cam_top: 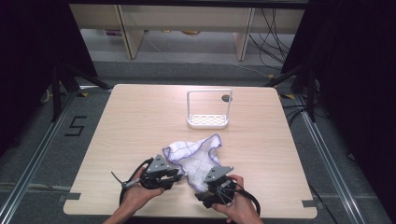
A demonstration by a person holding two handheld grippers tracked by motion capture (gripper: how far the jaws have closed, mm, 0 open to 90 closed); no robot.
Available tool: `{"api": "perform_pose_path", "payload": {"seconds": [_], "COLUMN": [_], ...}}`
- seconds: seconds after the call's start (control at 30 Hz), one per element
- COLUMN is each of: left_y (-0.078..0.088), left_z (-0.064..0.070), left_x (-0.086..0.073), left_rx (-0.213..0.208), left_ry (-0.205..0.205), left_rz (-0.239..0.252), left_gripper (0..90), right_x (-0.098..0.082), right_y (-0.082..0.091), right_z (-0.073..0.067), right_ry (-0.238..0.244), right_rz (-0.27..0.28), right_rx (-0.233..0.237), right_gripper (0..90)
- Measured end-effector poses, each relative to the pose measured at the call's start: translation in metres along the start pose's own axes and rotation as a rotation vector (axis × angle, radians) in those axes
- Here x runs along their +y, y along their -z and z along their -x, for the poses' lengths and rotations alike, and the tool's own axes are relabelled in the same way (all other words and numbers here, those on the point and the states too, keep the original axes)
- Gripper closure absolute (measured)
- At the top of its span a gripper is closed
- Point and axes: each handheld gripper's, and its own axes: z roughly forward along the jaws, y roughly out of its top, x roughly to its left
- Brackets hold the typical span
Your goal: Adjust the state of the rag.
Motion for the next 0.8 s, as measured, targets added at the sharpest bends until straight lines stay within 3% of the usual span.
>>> {"api": "perform_pose_path", "payload": {"seconds": [0.03,0.07,0.17,0.3,0.33,0.37,0.4,0.5,0.57,0.6,0.63,0.7,0.8], "left_y": [-0.004,-0.007,-0.019,-0.028,-0.029,-0.029,-0.029,-0.026,-0.018,-0.014,-0.008,0.002,0.023], "left_z": [0.002,0.003,0.006,0.001,0.000,-0.003,-0.005,-0.005,-0.008,-0.010,-0.013,-0.018,-0.027], "left_x": [0.001,0.002,0.005,0.005,0.005,0.004,0.003,0.003,0.006,0.006,0.007,0.006,0.001], "left_rx": [0.005,0.012,0.054,0.104,0.112,0.121,0.126,0.114,0.111,0.114,0.110,0.113,0.075], "left_ry": [0.006,0.001,-0.025,-0.084,-0.077,-0.095,-0.103,-0.108,-0.130,-0.130,-0.130,-0.087,-0.026], "left_rz": [0.000,-0.010,-0.063,-0.104,-0.099,-0.110,-0.102,-0.083,-0.083,-0.072,-0.064,-0.024,0.004], "left_gripper": [67.1,63.6,56.7,60.9,63.1,68.2,73.8,86.2,87.4,87.6,87.7,87.7,87.7], "right_x": [-0.001,-0.002,-0.003,-0.001,0.000,0.001,0.001,0.002,0.002,0.002,0.002,0.000,-0.006], "right_y": [-0.002,-0.001,-0.005,-0.011,-0.013,-0.014,-0.017,-0.017,-0.013,-0.011,-0.007,0.002,0.017], "right_z": [0.001,0.001,0.003,0.006,0.006,0.005,0.007,0.008,0.011,0.013,0.014,0.019,0.021], "right_ry": [0.017,0.000,0.013,0.021,0.020,-0.009,0.041,0.051,0.079,0.100,0.090,0.105,0.064], "right_rz": [0.012,0.002,0.010,-0.007,-0.012,-0.017,-0.009,-0.008,-0.006,0.010,0.015,0.021,0.026], "right_rx": [-0.002,-0.002,-0.018,-0.033,-0.035,-0.025,-0.046,-0.043,-0.036,-0.040,-0.029,-0.014,-0.015], "right_gripper": [38.7,38.9,39.5,41.6,43.0,45.6,50.4,74.9,81.6,83.3,84.3,85.4,85.8]}}
